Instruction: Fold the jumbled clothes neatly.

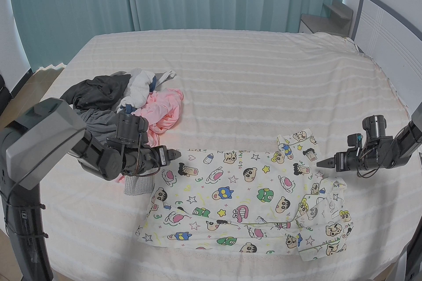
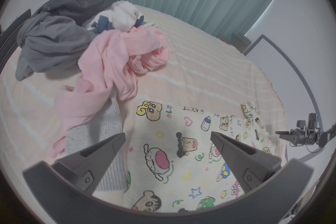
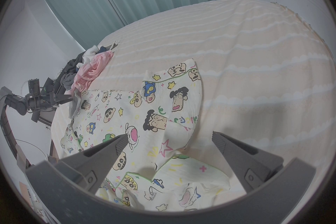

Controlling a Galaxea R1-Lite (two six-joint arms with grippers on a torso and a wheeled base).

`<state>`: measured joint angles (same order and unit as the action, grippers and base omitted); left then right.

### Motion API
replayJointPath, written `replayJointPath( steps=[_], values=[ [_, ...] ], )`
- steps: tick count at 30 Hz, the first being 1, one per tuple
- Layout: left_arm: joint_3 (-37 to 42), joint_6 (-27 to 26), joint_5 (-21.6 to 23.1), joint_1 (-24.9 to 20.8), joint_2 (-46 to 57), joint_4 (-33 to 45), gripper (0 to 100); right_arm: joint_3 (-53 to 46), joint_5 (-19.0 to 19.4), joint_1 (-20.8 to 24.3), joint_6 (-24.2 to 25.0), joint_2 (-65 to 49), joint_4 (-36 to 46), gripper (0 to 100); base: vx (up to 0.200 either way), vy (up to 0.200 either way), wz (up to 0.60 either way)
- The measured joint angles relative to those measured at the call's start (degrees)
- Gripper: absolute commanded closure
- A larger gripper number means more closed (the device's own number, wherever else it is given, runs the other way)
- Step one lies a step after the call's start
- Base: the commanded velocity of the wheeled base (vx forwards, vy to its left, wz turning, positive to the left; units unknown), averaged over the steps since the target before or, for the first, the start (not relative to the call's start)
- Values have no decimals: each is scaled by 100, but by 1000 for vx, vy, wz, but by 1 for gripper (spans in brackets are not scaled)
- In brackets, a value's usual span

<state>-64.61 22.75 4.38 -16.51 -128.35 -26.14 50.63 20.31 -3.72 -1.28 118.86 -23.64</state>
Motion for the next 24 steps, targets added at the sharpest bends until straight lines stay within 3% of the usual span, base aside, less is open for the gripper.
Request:
replayJointPath(
  steps=[10, 24],
  values=[
    [-586, -48, -26, 22, -764, 0, 0, -82, 7, -7, -6, 73, -9, 0, 0, 0, 0],
    [-1432, -12, -397, -88, -1426, -11, 0, -24, -6, 6, -6, 223, -39, 0, 0, 0, 0]
  ],
)
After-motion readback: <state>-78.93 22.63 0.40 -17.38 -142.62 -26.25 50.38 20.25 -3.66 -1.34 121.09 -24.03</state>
